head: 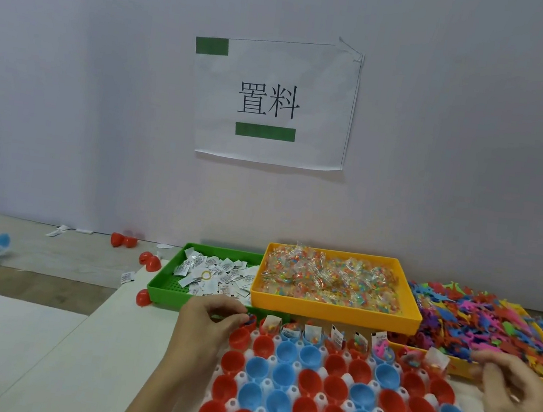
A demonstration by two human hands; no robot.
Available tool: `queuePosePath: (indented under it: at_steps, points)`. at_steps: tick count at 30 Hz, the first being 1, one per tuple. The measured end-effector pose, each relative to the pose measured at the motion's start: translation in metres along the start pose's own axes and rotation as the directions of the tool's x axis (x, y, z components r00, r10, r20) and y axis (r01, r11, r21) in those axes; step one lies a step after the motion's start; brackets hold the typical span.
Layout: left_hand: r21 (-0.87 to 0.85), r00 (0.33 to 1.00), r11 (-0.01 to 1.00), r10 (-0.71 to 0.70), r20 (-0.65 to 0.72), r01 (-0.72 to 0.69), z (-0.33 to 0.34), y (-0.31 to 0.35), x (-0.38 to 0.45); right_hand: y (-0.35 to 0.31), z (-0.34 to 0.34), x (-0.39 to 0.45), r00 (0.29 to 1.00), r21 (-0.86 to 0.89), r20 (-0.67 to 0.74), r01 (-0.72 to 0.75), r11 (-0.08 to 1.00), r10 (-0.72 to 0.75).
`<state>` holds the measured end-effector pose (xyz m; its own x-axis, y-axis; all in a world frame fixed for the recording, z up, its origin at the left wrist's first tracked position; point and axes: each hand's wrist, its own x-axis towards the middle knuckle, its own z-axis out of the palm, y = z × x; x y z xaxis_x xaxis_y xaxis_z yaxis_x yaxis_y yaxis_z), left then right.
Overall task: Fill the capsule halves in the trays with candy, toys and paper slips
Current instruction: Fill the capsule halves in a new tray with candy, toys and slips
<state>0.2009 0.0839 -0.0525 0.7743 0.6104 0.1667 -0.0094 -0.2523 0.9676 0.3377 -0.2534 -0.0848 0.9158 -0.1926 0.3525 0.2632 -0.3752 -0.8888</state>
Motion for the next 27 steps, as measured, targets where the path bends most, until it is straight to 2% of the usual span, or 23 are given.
queuePosePath:
  at_steps: [3,13,17,20,22,25,27]
  points:
    - [-0.122,0.997,0.990,-0.074,-0.030,0.070,0.002,-0.007,-0.002,0.004,0.000,0.000,0.999,0.028,-0.020,-0.026,0.999,0.027]
    - [-0.121,0.986,0.992,0.003,-0.169,-0.024,-0.010,-0.022,0.000,0.011,0.000,0.004,0.996,0.045,-0.038,-0.085,0.995,0.086]
    - [-0.233,0.973,0.972,-0.030,-0.229,-0.024,-0.017,-0.028,-0.002,0.021,0.002,0.006,0.996,0.025,-0.049,-0.078,0.997,0.079]
    - [-0.373,0.973,0.928,-0.097,-0.209,0.013,-0.019,-0.029,0.000,0.028,0.005,0.008,0.996,-0.014,-0.045,-0.079,0.997,0.078]
    - [-0.395,0.975,0.918,-0.110,-0.193,0.025,-0.020,-0.027,0.004,0.030,0.006,0.008,0.997,-0.026,-0.030,-0.073,0.997,0.073]
    - [-0.385,0.974,0.923,-0.097,-0.207,0.010,-0.018,-0.025,0.008,0.026,0.005,0.004,1.000,-0.045,0.007,-0.013,0.999,0.014]
    - [-0.351,0.970,0.936,-0.078,-0.232,-0.009,-0.016,-0.027,0.008,0.010,0.005,0.000,0.993,-0.062,0.046,0.110,0.992,-0.107]
